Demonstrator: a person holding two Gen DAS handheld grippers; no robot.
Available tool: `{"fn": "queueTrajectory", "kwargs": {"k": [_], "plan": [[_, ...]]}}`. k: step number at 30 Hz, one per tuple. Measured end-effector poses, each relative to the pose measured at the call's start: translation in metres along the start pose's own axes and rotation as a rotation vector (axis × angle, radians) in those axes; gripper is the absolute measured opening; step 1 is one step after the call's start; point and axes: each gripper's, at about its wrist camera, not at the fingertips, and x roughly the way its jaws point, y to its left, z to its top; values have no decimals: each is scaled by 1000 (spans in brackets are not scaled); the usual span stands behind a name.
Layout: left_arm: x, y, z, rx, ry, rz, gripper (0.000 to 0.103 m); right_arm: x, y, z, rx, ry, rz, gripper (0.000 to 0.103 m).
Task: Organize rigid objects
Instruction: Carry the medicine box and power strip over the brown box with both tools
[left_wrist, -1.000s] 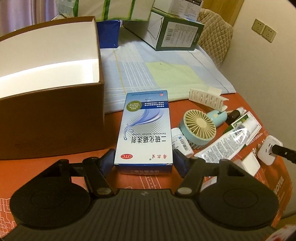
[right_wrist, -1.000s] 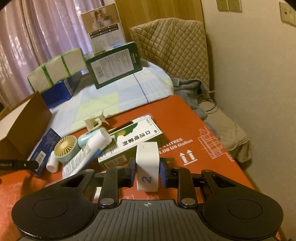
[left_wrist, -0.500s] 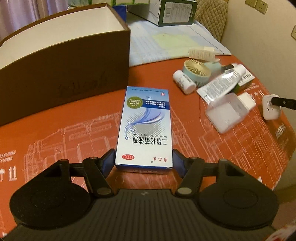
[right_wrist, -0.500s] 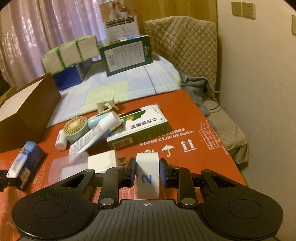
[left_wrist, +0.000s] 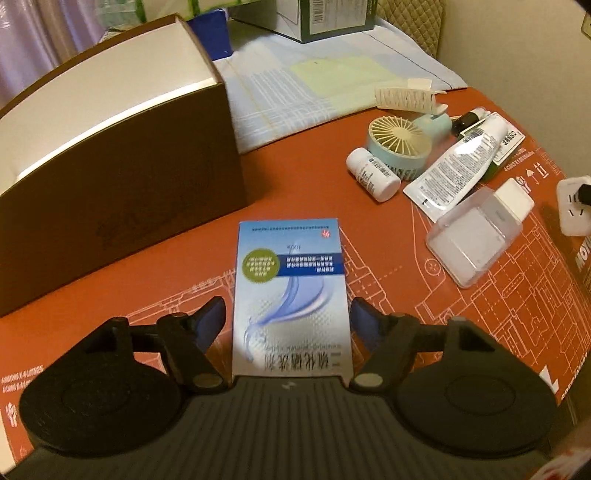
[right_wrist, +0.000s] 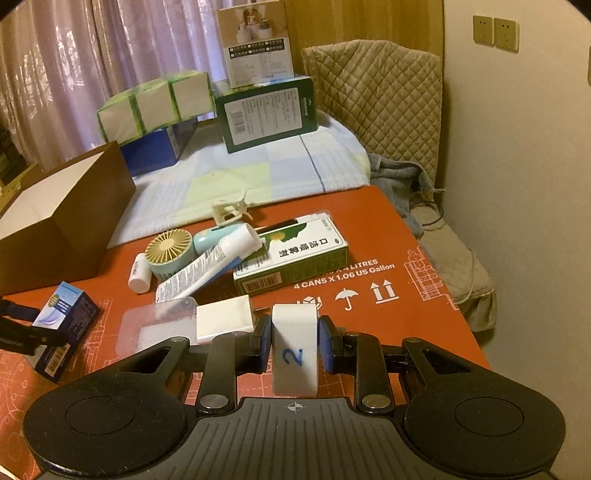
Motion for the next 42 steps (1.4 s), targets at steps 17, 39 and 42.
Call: {"fn": "queueTrajectory", "kwargs": {"k": [17,39,42], "plan": [[-82,58,-15,-104,-121,11,60,-15,88,41,-142,-75,186,23],[-131,214,72,-375,-300,172,61,58,300,136,-304,-119,508,23],[-112,229,84,-395,-274,173,61,83,318,144,-290,-82,495,23]]}}
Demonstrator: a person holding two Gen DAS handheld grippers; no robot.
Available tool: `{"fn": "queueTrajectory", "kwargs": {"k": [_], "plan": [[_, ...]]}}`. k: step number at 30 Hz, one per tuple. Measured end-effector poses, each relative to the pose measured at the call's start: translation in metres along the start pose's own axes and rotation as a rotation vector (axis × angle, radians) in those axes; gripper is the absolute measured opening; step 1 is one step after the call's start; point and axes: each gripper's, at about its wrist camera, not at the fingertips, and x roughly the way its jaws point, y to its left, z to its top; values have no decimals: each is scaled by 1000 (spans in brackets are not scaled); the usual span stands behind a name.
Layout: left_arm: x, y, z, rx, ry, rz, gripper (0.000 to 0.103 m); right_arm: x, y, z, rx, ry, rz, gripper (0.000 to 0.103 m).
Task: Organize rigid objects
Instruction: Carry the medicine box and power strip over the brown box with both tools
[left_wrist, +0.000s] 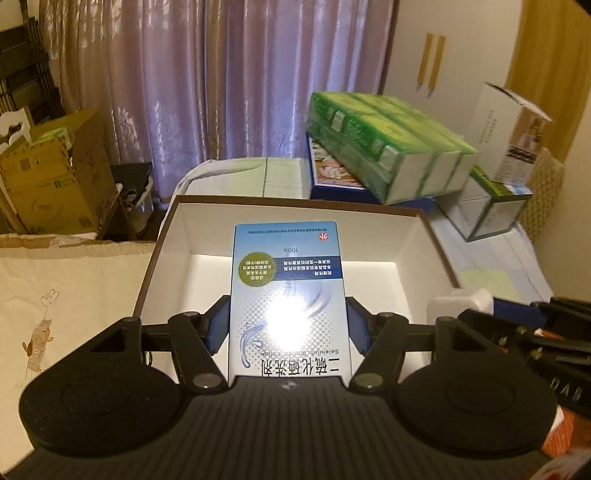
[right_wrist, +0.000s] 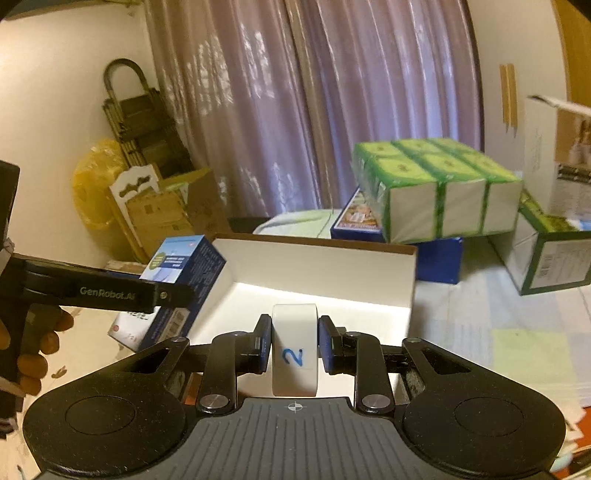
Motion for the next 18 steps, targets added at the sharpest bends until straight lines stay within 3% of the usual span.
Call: {"fn": "queueTrajectory", "kwargs": {"k": [11,18], "plan": [[77,15,-8,-2,139,-30,61,87,-10,-3,104,184,-55,23],[101,21,-18,11,193,-65,61,114,-14,-13,155,271,-82,23]]}}
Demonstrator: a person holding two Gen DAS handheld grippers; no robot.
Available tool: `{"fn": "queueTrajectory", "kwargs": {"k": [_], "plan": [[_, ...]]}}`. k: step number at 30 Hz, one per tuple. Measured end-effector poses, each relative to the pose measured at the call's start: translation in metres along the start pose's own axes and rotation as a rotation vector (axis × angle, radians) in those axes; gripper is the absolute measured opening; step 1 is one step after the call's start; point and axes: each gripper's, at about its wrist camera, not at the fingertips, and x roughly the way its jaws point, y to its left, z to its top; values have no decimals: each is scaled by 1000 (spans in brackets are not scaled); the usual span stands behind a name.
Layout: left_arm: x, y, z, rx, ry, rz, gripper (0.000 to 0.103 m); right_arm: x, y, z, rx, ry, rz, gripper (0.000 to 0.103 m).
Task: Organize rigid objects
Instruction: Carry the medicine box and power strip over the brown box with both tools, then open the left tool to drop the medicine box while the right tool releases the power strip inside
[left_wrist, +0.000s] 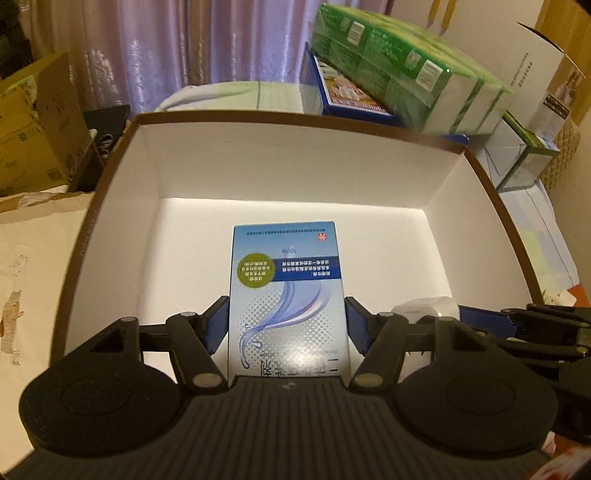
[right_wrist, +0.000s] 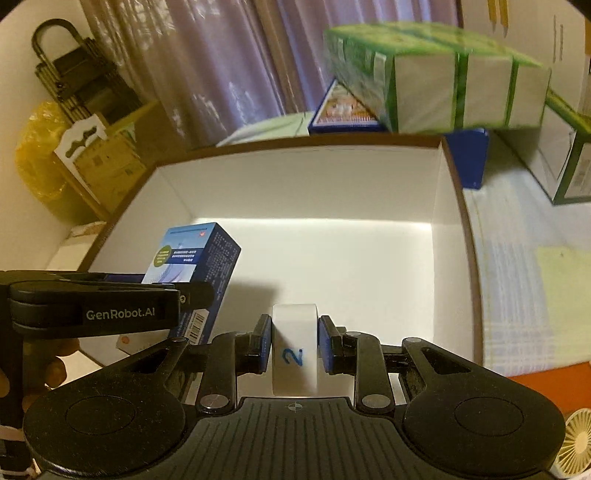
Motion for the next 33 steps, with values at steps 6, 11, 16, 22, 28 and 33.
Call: {"fn": "queueTrajectory", "kwargs": {"k": [6,11,16,22,28,33], "plan": [[-2,9,-1,-7,-3,-1,71,-1,-2,3,85,-31,57,26],[-12,14,-3,-6,-14,10,71,-10,9,3,18,-35,-1,39],[-20,11,-10,18,-19,24,71,-15,11,-8,15,-26,-27,42],[-32,9,-16,23,-34,21,71,-23,16,-13,6,-37,-50,45],[-47,-3,-25,25,-52,29,71,-41,18,-18,-3,-77,-35,47],[-61,-13,-32,38,-72,39,71,-53,17,-22,5,-96,-29,48]]}}
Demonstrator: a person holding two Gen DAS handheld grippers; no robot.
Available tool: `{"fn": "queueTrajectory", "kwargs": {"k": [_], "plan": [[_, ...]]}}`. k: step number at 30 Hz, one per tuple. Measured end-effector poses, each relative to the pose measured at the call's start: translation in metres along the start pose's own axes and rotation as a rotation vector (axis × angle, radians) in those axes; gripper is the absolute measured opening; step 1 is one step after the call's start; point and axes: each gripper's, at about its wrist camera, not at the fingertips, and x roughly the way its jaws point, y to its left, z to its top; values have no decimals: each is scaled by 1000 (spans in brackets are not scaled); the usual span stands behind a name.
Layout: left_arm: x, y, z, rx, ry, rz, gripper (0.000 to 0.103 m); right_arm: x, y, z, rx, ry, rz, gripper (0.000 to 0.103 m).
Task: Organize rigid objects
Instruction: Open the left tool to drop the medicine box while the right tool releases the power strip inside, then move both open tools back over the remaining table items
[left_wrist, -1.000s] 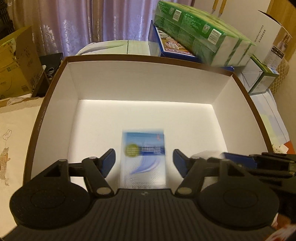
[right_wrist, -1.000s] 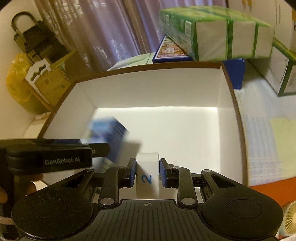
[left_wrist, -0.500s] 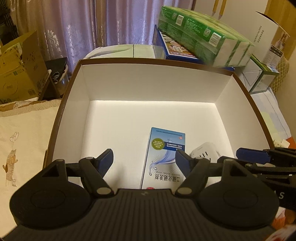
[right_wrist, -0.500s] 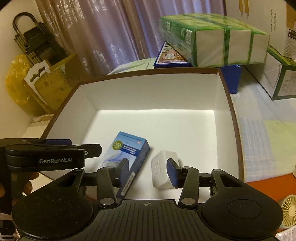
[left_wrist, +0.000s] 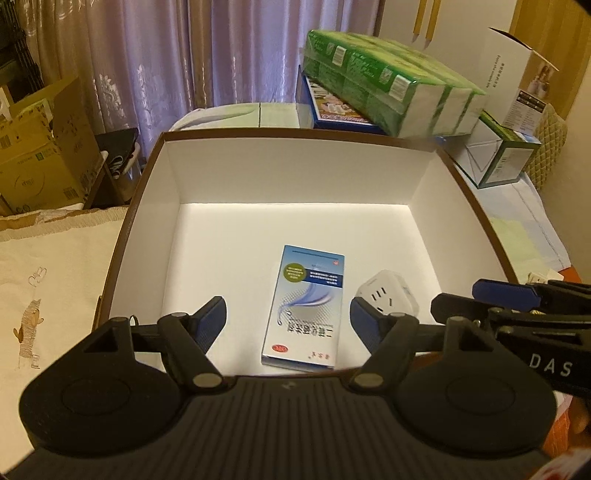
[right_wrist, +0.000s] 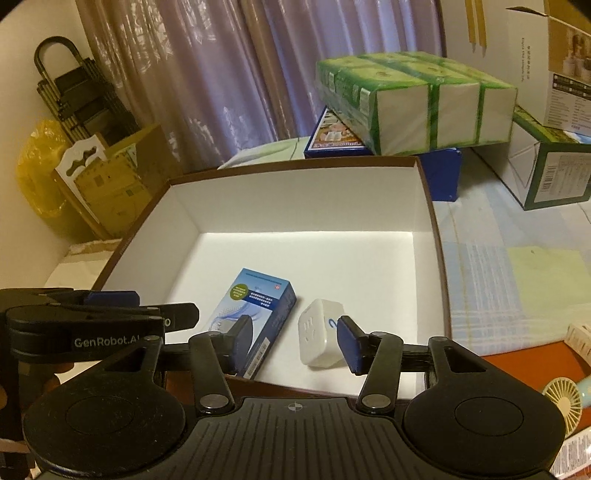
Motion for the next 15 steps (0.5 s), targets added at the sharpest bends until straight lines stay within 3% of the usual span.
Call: {"fn": "queueTrajectory", "kwargs": {"k": [15], "plan": [[-46,-34,-20,7,-51,13,71,-51,-18,-14,9,-63,48,51]]}}
